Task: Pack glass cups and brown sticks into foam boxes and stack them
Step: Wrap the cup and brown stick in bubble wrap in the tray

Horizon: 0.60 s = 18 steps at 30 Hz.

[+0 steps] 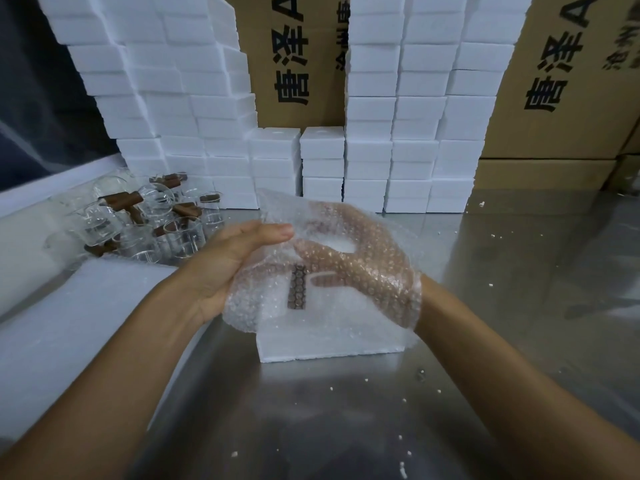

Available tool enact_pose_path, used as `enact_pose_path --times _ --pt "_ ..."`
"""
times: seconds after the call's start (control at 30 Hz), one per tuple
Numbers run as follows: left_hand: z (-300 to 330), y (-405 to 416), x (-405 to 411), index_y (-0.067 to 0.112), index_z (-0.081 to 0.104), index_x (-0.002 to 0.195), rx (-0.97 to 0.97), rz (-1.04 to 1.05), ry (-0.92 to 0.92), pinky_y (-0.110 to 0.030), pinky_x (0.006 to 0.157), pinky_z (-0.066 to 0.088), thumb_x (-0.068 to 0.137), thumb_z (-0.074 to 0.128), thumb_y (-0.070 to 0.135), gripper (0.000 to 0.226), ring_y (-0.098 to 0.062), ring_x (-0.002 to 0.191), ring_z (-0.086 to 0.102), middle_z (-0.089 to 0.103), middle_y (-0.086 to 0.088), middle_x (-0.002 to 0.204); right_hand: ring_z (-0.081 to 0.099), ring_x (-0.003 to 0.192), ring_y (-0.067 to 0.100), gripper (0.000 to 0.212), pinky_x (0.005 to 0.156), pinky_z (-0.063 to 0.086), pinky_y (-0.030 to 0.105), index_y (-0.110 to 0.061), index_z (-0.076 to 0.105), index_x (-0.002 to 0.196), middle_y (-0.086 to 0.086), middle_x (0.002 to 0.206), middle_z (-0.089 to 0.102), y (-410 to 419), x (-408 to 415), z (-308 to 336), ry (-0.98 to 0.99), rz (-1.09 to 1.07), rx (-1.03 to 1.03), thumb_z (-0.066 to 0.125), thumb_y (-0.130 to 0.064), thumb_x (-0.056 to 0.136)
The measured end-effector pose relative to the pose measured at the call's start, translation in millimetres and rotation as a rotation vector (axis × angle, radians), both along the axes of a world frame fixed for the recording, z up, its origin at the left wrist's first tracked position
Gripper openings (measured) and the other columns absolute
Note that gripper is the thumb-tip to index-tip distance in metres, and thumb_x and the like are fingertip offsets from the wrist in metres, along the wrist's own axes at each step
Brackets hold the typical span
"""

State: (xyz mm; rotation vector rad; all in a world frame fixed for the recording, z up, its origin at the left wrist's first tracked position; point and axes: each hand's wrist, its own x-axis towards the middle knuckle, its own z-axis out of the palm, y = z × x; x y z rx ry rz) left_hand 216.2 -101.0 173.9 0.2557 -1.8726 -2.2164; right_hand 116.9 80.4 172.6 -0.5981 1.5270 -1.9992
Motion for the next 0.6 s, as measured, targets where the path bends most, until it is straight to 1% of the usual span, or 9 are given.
enact_pose_path --times 0.07,0.1,0.17,0.2,0.27,0.37,0.43,0.53,0.6 --pt "3 0 -1 0.009 0.074 0.105 0.119 0.066 -0.008 -0.035 0.074 0.060 0.067 0.082 0.025 0.042 -0.029 0.094 0.072 0.074 -0.013 0.106 0.070 0.103 0.032 0.040 0.081 0.060 0.029 -0.012 0.061 0.122 0.019 0.124 0.066 -5 -2 6 0.134 0.053 -0.036 0.072 -0.011 0.084" --pt "4 -1 -2 0.010 0.074 0.103 0.179 0.117 -0.008 -0.034 0.075 0.060 0.069 0.078 0.025 0.037 -0.026 0.088 0.072 0.074 -0.011 0.101 0.074 0.092 0.025 0.032 0.082 0.061 0.033 -0.014 0.066 0.112 0.014 0.113 0.070 -6 -5 9 0.197 -0.022 -0.023 0.077 -0.014 0.081" --pt "6 -5 -4 0.012 0.071 0.102 0.281 0.236 0.016 -0.036 0.085 0.057 0.072 0.071 0.025 0.032 -0.022 0.081 0.068 0.070 -0.007 0.091 0.071 0.081 0.015 0.009 0.076 0.058 0.024 -0.017 0.071 0.092 0.003 0.091 0.073 -6 -15 13 0.237 -0.313 -0.020 0.075 -0.010 0.086" --pt "6 -7 -5 0.012 0.067 0.108 0.323 0.302 0.038 -0.039 0.090 0.054 0.075 0.070 0.023 0.035 -0.022 0.082 0.066 0.068 -0.006 0.090 0.067 0.078 0.013 0.008 0.069 0.053 0.017 -0.018 0.070 0.089 0.000 0.084 0.071 -4 -21 12 0.252 -0.489 -0.014 0.070 -0.010 0.088" --pt "6 -9 -6 0.013 0.064 0.117 0.420 0.392 0.100 -0.039 0.087 0.056 0.079 0.071 0.022 0.039 -0.023 0.083 0.066 0.067 -0.006 0.090 0.063 0.078 0.011 0.010 0.063 0.046 0.013 -0.022 0.066 0.097 -0.001 0.091 0.069 -2 -28 13 0.164 -0.638 -0.045 0.068 -0.016 0.089" --pt "5 -4 -9 0.013 0.067 0.112 0.529 0.393 0.175 -0.037 0.076 0.059 0.079 0.073 0.020 0.034 -0.023 0.084 0.068 0.070 -0.007 0.092 0.066 0.097 0.012 0.035 0.077 0.051 0.025 -0.023 0.059 0.114 0.004 0.118 0.064 -4 -24 11 -0.069 -0.414 -0.026 0.075 -0.035 0.085" --pt "3 4 -13 0.011 0.070 0.101 0.557 0.385 0.183 -0.034 0.069 0.060 0.077 0.076 0.020 0.026 -0.022 0.077 0.068 0.069 -0.007 0.089 0.066 0.105 0.019 0.036 0.083 0.055 0.032 -0.031 0.056 0.100 0.007 0.122 0.061 -6 -15 9 -0.153 -0.194 0.038 0.079 -0.048 0.078" --pt "-1 17 -19 0.007 0.071 0.107 0.550 0.312 0.190 -0.040 0.087 0.058 0.068 0.080 0.021 0.042 -0.026 0.094 0.068 0.070 -0.012 0.106 0.070 0.098 0.022 0.038 0.081 0.059 0.037 -0.030 0.064 0.095 0.008 0.117 0.067 -10 -4 6 -0.227 -0.009 0.057 0.083 -0.052 0.071" --pt "-3 24 -21 0.009 0.071 0.111 0.492 0.257 0.198 -0.038 0.094 0.055 0.065 0.083 0.022 0.050 -0.026 0.101 0.068 0.071 -0.012 0.115 0.072 0.083 0.016 0.019 0.073 0.057 0.031 -0.024 0.077 0.087 0.002 0.102 0.075 -13 -2 6 -0.213 0.034 0.019 0.080 -0.041 0.079"
